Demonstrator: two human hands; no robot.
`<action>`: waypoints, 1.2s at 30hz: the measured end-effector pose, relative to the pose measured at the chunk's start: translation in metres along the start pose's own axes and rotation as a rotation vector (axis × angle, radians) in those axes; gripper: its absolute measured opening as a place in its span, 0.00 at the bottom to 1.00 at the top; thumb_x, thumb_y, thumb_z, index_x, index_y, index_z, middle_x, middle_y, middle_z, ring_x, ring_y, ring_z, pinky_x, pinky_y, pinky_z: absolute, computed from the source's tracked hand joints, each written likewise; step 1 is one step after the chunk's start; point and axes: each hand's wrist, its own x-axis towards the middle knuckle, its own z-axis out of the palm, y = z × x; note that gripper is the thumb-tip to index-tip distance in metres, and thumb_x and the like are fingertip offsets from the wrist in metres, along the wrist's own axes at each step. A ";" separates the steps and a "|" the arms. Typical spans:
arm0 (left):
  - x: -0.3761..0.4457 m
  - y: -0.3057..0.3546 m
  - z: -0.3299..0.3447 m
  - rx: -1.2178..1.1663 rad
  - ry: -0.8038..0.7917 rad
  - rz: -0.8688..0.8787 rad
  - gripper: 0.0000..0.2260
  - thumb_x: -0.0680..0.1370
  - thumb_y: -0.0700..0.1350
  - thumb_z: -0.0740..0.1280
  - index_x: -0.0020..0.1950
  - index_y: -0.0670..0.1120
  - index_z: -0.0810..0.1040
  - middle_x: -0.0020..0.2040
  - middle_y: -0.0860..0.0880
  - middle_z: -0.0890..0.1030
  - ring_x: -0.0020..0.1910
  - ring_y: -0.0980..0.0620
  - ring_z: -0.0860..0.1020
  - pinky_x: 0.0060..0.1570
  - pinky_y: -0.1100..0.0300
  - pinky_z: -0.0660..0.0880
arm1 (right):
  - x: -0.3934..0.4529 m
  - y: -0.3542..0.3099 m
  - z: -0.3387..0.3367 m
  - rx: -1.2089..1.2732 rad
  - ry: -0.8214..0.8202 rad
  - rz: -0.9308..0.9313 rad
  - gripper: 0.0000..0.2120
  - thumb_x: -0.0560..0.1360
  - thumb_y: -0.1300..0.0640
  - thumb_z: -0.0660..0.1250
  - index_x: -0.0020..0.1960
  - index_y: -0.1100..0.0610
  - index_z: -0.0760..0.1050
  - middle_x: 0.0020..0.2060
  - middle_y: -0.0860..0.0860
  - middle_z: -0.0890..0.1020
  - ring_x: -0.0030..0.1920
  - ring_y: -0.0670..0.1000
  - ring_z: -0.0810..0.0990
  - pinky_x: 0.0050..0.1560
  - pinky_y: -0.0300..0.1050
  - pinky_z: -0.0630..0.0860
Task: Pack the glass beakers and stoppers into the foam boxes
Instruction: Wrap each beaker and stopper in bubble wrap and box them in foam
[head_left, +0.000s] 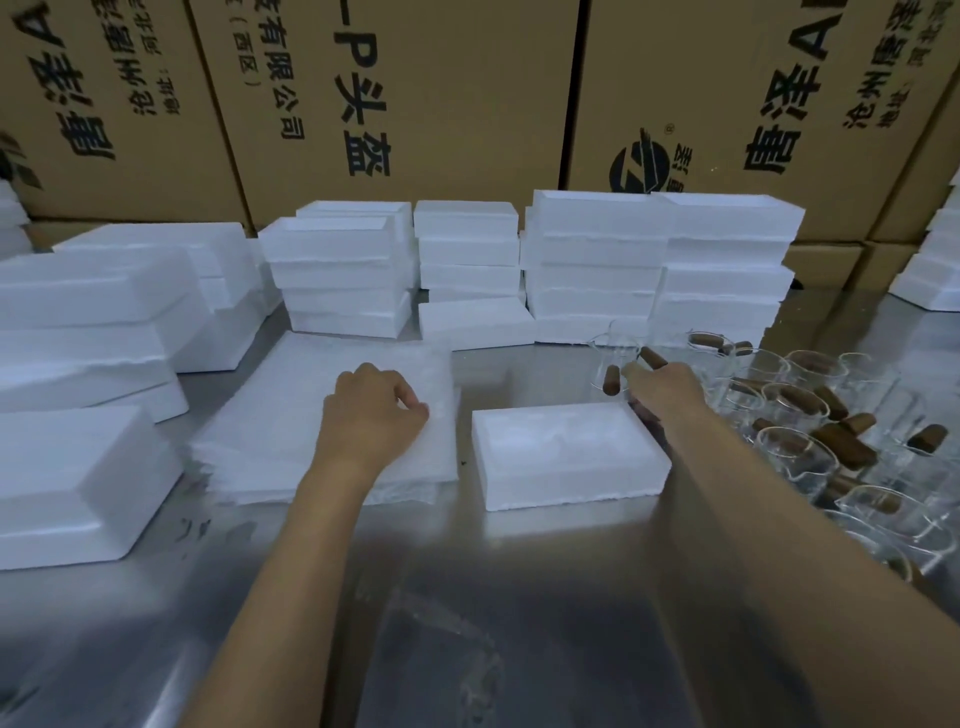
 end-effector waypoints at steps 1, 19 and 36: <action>0.000 0.000 0.001 0.029 0.001 0.009 0.06 0.78 0.47 0.68 0.44 0.47 0.81 0.47 0.50 0.73 0.57 0.45 0.72 0.57 0.51 0.71 | 0.006 -0.002 0.001 -0.020 -0.017 0.007 0.32 0.71 0.57 0.68 0.74 0.51 0.67 0.30 0.53 0.77 0.27 0.52 0.71 0.32 0.45 0.71; -0.009 0.017 -0.017 -0.468 -0.113 0.021 0.08 0.83 0.45 0.61 0.45 0.48 0.76 0.47 0.55 0.76 0.45 0.59 0.75 0.44 0.66 0.70 | -0.093 -0.032 0.006 0.129 -0.148 -0.452 0.13 0.80 0.50 0.66 0.41 0.56 0.82 0.35 0.48 0.85 0.39 0.43 0.82 0.40 0.35 0.73; -0.014 0.022 -0.018 -0.816 -0.127 -0.037 0.08 0.82 0.48 0.64 0.48 0.52 0.82 0.42 0.64 0.81 0.41 0.70 0.76 0.44 0.71 0.67 | -0.136 0.003 0.031 -0.377 -0.089 -0.802 0.07 0.81 0.52 0.61 0.46 0.53 0.71 0.35 0.46 0.74 0.44 0.49 0.71 0.42 0.52 0.73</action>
